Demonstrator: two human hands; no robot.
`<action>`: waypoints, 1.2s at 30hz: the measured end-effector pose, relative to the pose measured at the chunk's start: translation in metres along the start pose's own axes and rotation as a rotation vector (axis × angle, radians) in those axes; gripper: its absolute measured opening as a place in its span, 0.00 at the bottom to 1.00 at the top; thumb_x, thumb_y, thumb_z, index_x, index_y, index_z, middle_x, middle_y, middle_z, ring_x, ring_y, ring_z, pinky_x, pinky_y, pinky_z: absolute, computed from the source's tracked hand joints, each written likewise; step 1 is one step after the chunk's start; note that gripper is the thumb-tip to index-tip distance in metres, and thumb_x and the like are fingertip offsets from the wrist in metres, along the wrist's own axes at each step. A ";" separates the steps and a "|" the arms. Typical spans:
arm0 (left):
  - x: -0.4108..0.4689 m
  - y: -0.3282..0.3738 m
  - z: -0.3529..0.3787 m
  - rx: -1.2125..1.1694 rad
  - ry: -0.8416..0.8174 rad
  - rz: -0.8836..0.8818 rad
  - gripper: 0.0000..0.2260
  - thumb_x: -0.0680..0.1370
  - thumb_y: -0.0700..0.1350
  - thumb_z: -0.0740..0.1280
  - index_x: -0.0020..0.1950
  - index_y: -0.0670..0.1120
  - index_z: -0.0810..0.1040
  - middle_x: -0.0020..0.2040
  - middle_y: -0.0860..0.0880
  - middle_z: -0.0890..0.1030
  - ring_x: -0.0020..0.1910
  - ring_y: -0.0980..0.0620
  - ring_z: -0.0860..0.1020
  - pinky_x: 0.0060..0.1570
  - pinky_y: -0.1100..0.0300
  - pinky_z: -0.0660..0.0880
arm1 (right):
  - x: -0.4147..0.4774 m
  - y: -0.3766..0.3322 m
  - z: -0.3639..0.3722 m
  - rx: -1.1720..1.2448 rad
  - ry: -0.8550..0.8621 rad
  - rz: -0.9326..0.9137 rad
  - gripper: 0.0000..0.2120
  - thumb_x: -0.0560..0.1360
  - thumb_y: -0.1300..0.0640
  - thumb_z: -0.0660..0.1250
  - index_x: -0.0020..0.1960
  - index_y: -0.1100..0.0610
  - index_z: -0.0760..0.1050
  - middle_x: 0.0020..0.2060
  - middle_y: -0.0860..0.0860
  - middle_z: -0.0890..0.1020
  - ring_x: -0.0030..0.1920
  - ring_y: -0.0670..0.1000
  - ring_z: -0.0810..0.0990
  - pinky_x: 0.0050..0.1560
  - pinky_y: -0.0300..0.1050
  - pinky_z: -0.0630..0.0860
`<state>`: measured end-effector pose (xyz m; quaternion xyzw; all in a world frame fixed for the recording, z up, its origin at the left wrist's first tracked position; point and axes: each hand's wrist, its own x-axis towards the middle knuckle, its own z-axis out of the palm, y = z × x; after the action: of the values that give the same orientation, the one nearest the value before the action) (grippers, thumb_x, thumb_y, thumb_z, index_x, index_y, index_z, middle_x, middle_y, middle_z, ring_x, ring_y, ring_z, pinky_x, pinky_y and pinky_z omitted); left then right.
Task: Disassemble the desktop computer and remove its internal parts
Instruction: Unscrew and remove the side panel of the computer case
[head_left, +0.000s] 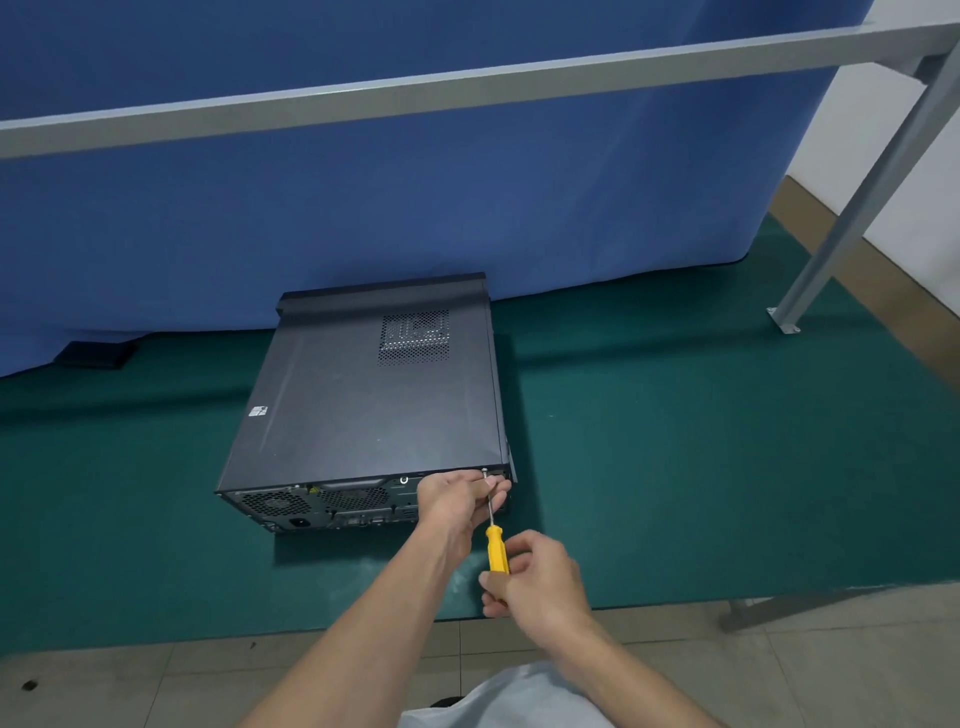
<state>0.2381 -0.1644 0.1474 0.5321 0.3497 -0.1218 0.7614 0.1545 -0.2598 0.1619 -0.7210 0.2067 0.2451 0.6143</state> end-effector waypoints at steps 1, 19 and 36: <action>0.000 0.000 0.000 -0.003 0.002 -0.001 0.05 0.75 0.25 0.64 0.49 0.32 0.75 0.45 0.34 0.83 0.41 0.43 0.84 0.39 0.59 0.82 | 0.001 -0.001 -0.001 0.041 -0.030 0.008 0.09 0.74 0.67 0.69 0.52 0.62 0.74 0.41 0.56 0.82 0.34 0.51 0.84 0.37 0.42 0.81; -0.001 0.000 0.001 -0.065 0.012 -0.002 0.05 0.75 0.25 0.64 0.49 0.31 0.75 0.44 0.34 0.82 0.39 0.43 0.84 0.37 0.60 0.82 | 0.006 -0.002 -0.018 0.795 -0.425 0.295 0.08 0.76 0.74 0.61 0.55 0.75 0.72 0.46 0.68 0.79 0.48 0.64 0.81 0.45 0.50 0.81; -0.004 -0.002 0.001 -0.040 -0.020 0.005 0.05 0.74 0.25 0.66 0.48 0.31 0.76 0.40 0.36 0.83 0.39 0.44 0.84 0.41 0.58 0.82 | -0.001 -0.003 -0.005 0.011 -0.016 0.047 0.08 0.73 0.67 0.70 0.50 0.61 0.75 0.44 0.56 0.81 0.35 0.51 0.84 0.37 0.41 0.81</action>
<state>0.2350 -0.1667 0.1486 0.5165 0.3431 -0.1181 0.7756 0.1557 -0.2641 0.1653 -0.7106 0.2201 0.2640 0.6139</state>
